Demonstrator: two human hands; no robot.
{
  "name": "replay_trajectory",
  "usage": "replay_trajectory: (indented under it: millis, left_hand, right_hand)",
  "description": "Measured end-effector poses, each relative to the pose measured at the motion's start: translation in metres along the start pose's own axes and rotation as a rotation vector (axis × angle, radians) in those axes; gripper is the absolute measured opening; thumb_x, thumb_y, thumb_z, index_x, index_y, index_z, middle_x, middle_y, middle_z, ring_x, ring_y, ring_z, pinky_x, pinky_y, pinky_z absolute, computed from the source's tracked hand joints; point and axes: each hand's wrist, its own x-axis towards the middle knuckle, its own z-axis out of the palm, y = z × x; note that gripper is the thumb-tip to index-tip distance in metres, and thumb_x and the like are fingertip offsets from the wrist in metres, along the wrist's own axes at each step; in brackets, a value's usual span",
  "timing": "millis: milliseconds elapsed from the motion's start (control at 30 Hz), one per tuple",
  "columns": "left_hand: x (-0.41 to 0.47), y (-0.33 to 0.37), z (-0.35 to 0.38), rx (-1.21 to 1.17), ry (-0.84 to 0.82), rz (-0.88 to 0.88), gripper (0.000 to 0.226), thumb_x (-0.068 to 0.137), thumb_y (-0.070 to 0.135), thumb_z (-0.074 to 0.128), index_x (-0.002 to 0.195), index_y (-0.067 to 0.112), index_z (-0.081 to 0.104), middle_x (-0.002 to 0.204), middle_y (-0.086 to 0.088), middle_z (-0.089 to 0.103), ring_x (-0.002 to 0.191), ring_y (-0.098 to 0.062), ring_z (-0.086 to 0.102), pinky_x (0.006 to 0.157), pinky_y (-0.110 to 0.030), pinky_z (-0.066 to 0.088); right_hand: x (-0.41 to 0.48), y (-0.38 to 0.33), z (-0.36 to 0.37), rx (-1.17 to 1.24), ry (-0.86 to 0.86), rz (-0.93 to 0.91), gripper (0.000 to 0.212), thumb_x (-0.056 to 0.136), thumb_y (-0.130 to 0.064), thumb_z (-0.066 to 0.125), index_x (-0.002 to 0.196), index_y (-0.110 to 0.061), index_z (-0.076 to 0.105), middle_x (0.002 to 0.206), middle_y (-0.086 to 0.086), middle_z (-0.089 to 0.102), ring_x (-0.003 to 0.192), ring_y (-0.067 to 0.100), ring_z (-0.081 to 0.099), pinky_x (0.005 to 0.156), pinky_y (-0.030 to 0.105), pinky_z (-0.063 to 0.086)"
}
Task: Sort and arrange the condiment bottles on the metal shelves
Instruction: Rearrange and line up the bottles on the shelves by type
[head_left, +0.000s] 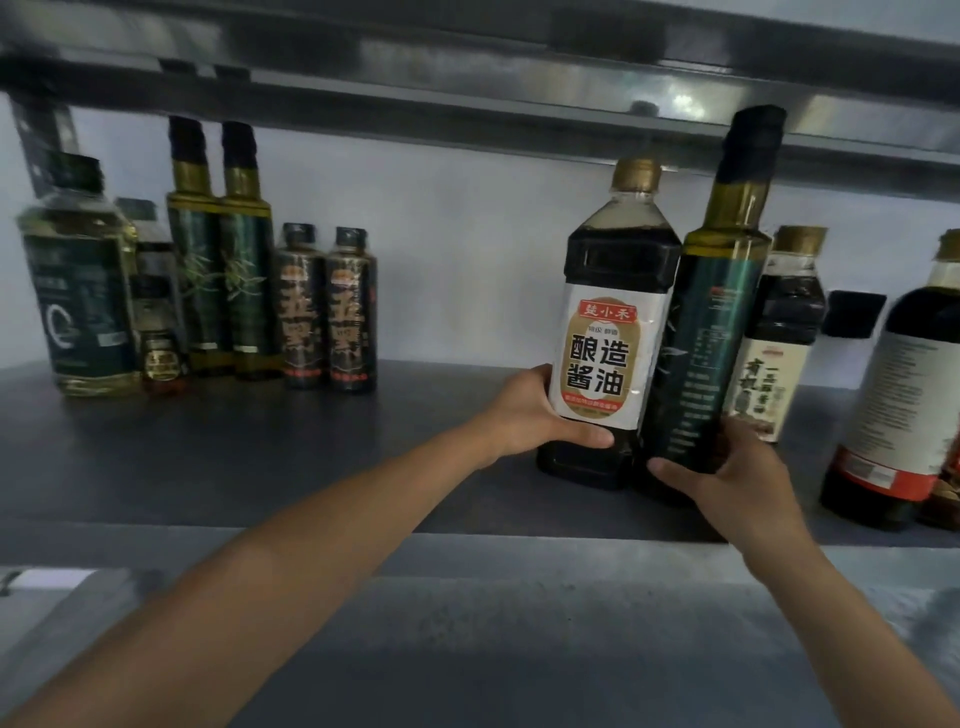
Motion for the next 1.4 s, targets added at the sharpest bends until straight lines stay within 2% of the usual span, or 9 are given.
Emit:
replay_trajectory:
  millis: [167, 500, 667, 800, 900, 1067, 1133, 1233, 1400]
  left_hand:
    - [-0.013, -0.016, -0.043, 0.029, -0.003, 0.013, 0.06, 0.065, 0.019, 0.085, 0.119, 0.018, 0.06, 0.116, 0.002, 0.067, 0.107, -0.012, 0.062, 0.097, -0.036, 0.05]
    - [-0.063, -0.051, -0.161, 0.044, 0.064, -0.009, 0.054, 0.064, 0.014, 0.086, 0.112, 0.023, 0.064, 0.103, 0.014, 0.069, 0.098, 0.004, 0.063, 0.086, -0.014, 0.049]
    - [-0.096, -0.07, -0.22, 0.065, 0.156, -0.031, 0.052, 0.062, 0.013, 0.086, 0.108, 0.025, 0.065, 0.103, 0.014, 0.07, 0.097, 0.002, 0.065, 0.087, -0.016, 0.049]
    - [-0.124, -0.081, -0.261, 0.093, 0.207, -0.058, 0.051, 0.062, 0.013, 0.086, 0.108, 0.025, 0.066, 0.102, 0.014, 0.071, 0.095, 0.003, 0.065, 0.084, -0.013, 0.049]
    - [-0.143, -0.085, -0.286, 0.124, 0.254, -0.069, 0.048, 0.062, 0.013, 0.086, 0.101, 0.031, 0.064, 0.095, 0.02, 0.069, 0.088, 0.01, 0.064, 0.076, -0.006, 0.048]
    - [-0.177, -0.089, -0.319, 0.16, 0.312, -0.095, 0.049, 0.059, 0.021, 0.086, 0.101, 0.037, 0.064, 0.097, 0.021, 0.07, 0.094, 0.007, 0.064, 0.082, -0.012, 0.048]
    - [-0.189, -0.091, -0.328, 0.155, 0.338, -0.103, 0.055, 0.056, 0.026, 0.087, 0.105, 0.035, 0.065, 0.101, 0.017, 0.071, 0.097, 0.003, 0.065, 0.088, -0.02, 0.049]
    - [-0.205, -0.09, -0.34, 0.168, 0.379, -0.133, 0.063, 0.051, 0.033, 0.085, 0.11, 0.032, 0.064, 0.106, 0.014, 0.07, 0.102, -0.003, 0.064, 0.094, -0.029, 0.048]
    - [-0.232, -0.089, -0.359, 0.182, 0.515, -0.204, 0.058, 0.053, 0.032, 0.081, 0.107, 0.031, 0.061, 0.106, 0.014, 0.068, 0.102, -0.007, 0.063, 0.096, -0.032, 0.047]
  right_hand:
    - [-0.003, -0.025, 0.033, 0.026, -0.076, -0.03, 0.053, 0.075, -0.016, 0.078, 0.122, -0.012, 0.053, 0.122, 0.007, 0.062, 0.102, 0.019, 0.055, 0.082, 0.029, 0.039]
    - [-0.017, -0.097, 0.124, 0.156, -0.248, -0.107, 0.066, 0.076, -0.012, 0.076, 0.131, -0.018, 0.04, 0.13, 0.002, 0.056, 0.117, 0.02, 0.053, 0.091, 0.032, 0.044]
    - [-0.027, -0.139, 0.174, 0.208, -0.356, -0.157, 0.058, 0.077, -0.01, 0.075, 0.122, -0.022, 0.041, 0.124, -0.001, 0.058, 0.111, 0.015, 0.055, 0.092, 0.031, 0.044]
    - [-0.037, -0.168, 0.208, 0.219, -0.458, -0.215, 0.063, 0.079, -0.012, 0.073, 0.131, -0.02, 0.038, 0.114, -0.011, 0.053, 0.108, 0.009, 0.051, 0.09, 0.028, 0.042]
    - [-0.042, -0.183, 0.23, 0.285, -0.539, -0.222, 0.065, 0.079, -0.009, 0.072, 0.132, -0.023, 0.037, 0.123, -0.009, 0.054, 0.117, 0.011, 0.052, 0.1, 0.034, 0.043]
    - [-0.054, -0.208, 0.262, 0.364, -0.642, -0.25, 0.074, 0.075, -0.013, 0.077, 0.134, -0.028, 0.036, 0.134, -0.006, 0.054, 0.122, 0.013, 0.05, 0.107, 0.042, 0.039]
    - [-0.061, -0.217, 0.272, 0.371, -0.607, -0.281, 0.08, 0.068, -0.022, 0.083, 0.134, -0.027, 0.039, 0.128, -0.012, 0.055, 0.116, 0.006, 0.052, 0.102, 0.032, 0.043]
    - [-0.069, -0.229, 0.281, 0.366, -0.473, -0.361, 0.065, 0.064, -0.02, 0.086, 0.115, -0.032, 0.048, 0.109, -0.017, 0.058, 0.095, -0.006, 0.054, 0.084, 0.014, 0.043]
    - [-0.068, -0.233, 0.282, 0.399, -0.463, -0.293, 0.063, 0.066, -0.01, 0.083, 0.119, -0.022, 0.052, 0.107, -0.01, 0.059, 0.103, 0.008, 0.055, 0.088, 0.024, 0.041]
